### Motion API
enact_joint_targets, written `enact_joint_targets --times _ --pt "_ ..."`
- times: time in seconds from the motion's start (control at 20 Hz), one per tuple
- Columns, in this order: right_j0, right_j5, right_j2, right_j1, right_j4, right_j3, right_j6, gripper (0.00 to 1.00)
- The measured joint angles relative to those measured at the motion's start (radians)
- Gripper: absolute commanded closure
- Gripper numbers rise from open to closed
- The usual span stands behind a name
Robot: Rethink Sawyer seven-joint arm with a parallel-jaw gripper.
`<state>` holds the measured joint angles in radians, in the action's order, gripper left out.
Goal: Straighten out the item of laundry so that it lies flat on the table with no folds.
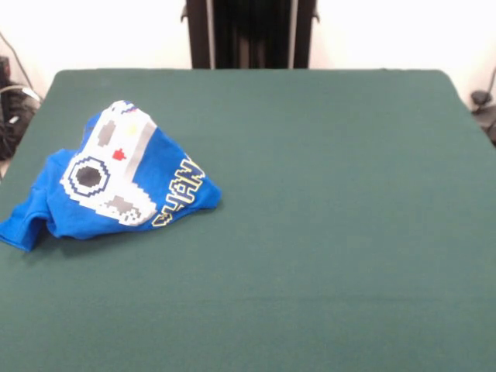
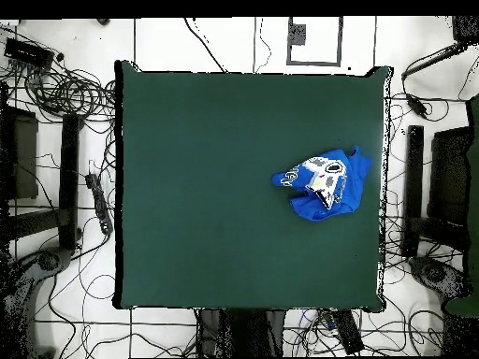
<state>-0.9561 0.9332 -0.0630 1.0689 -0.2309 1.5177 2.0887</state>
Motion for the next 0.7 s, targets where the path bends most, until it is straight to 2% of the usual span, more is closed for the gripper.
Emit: enact_joint_targets --times 0.3,0.4,0.6,0.7 --pt "0.119 -0.031 0.092 -0.007 0.036 0.009 0.075 1.00" --pt "0.188 -0.032 0.138 -0.008 0.052 0.010 0.149 1.00" --pt "0.273 -0.032 0.189 -0.005 0.081 0.011 0.266 1.00" --pt "0.283 -0.032 0.195 0.000 0.087 0.012 0.288 1.00"
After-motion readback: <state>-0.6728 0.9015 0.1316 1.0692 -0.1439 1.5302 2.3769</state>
